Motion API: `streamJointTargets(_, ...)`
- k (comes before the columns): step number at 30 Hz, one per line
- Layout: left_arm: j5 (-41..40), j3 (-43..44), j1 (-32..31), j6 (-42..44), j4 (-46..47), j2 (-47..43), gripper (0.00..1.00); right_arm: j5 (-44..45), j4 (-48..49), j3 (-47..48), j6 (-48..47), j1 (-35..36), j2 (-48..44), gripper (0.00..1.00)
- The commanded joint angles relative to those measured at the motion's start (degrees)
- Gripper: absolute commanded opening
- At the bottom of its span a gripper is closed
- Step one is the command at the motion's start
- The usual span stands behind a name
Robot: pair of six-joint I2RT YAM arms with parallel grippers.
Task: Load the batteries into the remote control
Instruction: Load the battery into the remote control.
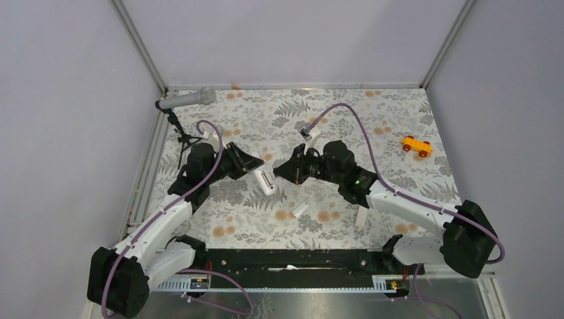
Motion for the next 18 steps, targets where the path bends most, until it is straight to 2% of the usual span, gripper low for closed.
streamJointTargets(1,-1.87,5.18,-0.34,-5.26,-0.63,1.1,0.0,0.52,5.13,2.21,2.1,2.72,1.29,0.12)
streamJointTargets(18,1.16,8.01,-0.52,-6.51,-5.13,2.6,0.0,5.1,2.5,5.69,-4.33,4.2,6.24,0.12)
